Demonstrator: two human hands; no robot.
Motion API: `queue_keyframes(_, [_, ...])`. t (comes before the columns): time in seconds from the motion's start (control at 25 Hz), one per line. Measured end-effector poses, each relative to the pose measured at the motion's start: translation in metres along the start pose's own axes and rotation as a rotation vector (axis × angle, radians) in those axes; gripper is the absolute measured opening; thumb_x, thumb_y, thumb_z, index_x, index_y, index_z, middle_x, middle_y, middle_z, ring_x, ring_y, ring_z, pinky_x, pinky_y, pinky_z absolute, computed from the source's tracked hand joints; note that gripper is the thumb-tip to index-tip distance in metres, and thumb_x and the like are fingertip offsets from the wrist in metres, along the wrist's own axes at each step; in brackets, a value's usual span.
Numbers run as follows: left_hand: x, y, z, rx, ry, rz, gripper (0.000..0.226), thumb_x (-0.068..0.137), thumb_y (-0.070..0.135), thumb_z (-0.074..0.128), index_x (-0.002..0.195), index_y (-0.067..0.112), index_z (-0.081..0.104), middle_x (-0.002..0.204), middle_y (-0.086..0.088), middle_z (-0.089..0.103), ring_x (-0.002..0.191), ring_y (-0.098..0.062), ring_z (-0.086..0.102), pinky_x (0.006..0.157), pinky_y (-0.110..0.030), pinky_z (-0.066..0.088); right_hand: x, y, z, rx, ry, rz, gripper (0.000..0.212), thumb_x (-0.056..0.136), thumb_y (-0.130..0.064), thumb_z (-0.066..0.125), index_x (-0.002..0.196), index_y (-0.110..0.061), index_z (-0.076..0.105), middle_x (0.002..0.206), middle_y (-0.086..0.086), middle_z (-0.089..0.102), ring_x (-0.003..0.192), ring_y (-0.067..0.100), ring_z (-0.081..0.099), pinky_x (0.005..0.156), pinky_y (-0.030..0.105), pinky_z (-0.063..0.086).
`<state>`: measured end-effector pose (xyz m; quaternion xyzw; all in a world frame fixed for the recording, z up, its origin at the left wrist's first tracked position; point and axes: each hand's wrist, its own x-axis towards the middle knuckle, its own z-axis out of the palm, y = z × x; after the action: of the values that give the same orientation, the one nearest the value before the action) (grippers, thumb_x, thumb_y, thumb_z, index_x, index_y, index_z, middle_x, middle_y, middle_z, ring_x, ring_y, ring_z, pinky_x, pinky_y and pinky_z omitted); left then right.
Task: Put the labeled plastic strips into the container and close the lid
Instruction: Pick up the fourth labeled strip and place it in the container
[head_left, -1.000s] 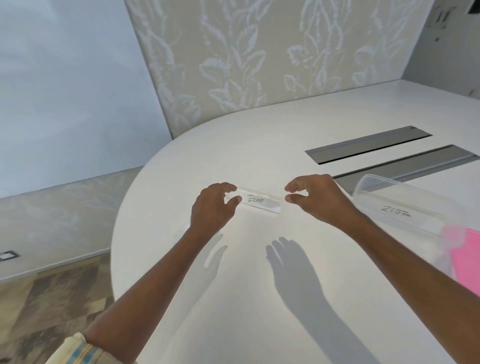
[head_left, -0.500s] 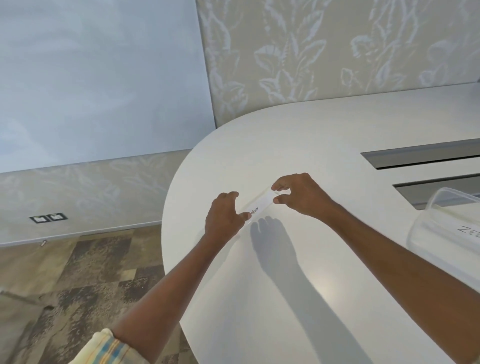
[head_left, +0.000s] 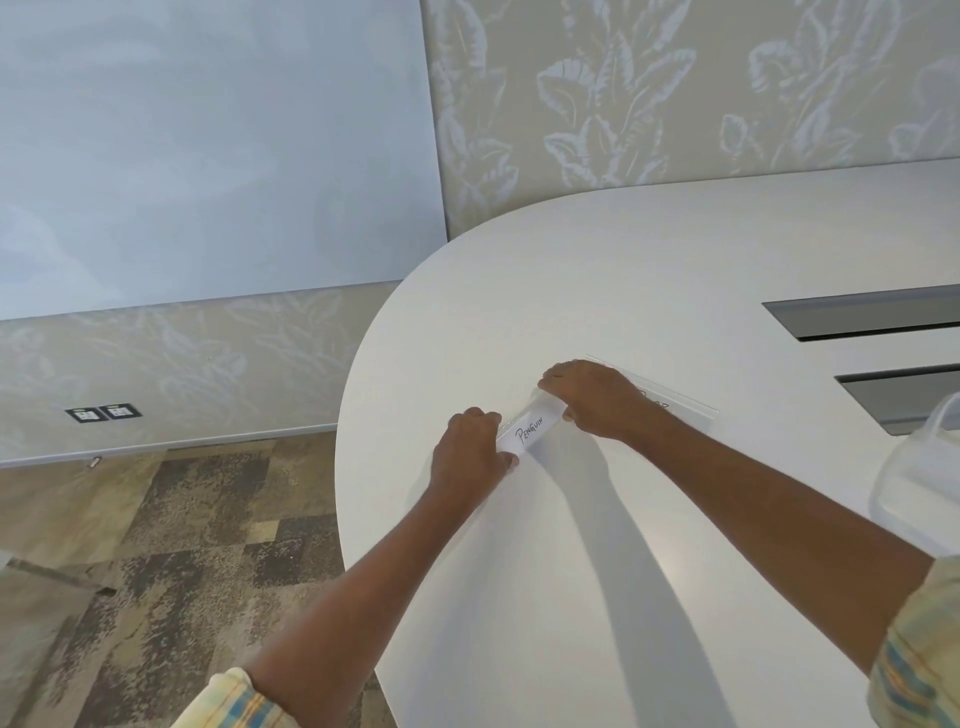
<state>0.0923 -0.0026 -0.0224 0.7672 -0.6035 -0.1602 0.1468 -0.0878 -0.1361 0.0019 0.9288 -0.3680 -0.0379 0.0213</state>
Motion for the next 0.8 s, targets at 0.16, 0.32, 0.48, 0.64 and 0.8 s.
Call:
queue_keyframes(0.16, [0.005,-0.009,-0.001,-0.010,-0.024,0.007,0.037,0.083,0.032,0.078,0.115,0.016,0.070,0.105,-0.003,0.063,0.100,-0.027,0.060,0.075,-0.039,0.054,0.013,0.008,0.006,-0.003,-0.020,0.020,0.042,0.090,-0.013,0.069,0.132,-0.019,0.063,0.132,-0.001,0.068,0.127,0.026,0.058,0.101,0.035,0.046])
queue_keyframes(0.32, [0.009,-0.015,-0.002,-0.018,-0.017,0.026,0.024,0.082,0.029,0.076,0.103,0.018,0.070,0.094,-0.001,0.060,0.090,-0.025,0.056,0.067,-0.034,0.045,0.021,0.013,0.006,0.009,-0.027,0.006,0.039,0.088,-0.016,0.071,0.126,-0.021,0.067,0.125,-0.003,0.071,0.122,0.024,0.059,0.097,0.035,0.049])
queue_keyframes(0.48, [0.012,-0.020,-0.004,-0.013,-0.010,0.036,0.020,0.083,0.024,0.074,0.102,0.018,0.070,0.094,0.001,0.062,0.091,-0.025,0.057,0.071,-0.037,0.052,0.024,0.015,0.003,0.033,-0.052,0.014,0.041,0.086,-0.016,0.069,0.126,-0.024,0.069,0.122,-0.004,0.072,0.121,0.022,0.058,0.096,0.036,0.049])
queue_keyframes(0.64, [0.015,-0.022,-0.010,-0.003,-0.023,0.045,0.014,0.080,0.015,0.072,0.083,0.018,0.059,0.085,0.002,0.058,0.083,-0.025,0.054,0.064,-0.034,0.044,0.017,0.016,-0.002,0.099,-0.088,0.043,0.041,0.086,-0.016,0.071,0.126,-0.025,0.071,0.120,-0.003,0.071,0.122,0.021,0.057,0.094,0.038,0.049])
queue_keyframes(0.8, [0.015,-0.020,-0.016,-0.017,-0.010,0.090,0.012,0.081,0.012,0.070,0.085,0.016,0.060,0.079,0.006,0.055,0.079,-0.025,0.052,0.059,-0.031,0.038,0.001,0.021,-0.006,0.196,-0.081,0.090,0.038,0.082,-0.017,0.073,0.119,-0.025,0.073,0.117,-0.004,0.069,0.123,0.020,0.057,0.091,0.037,0.050])
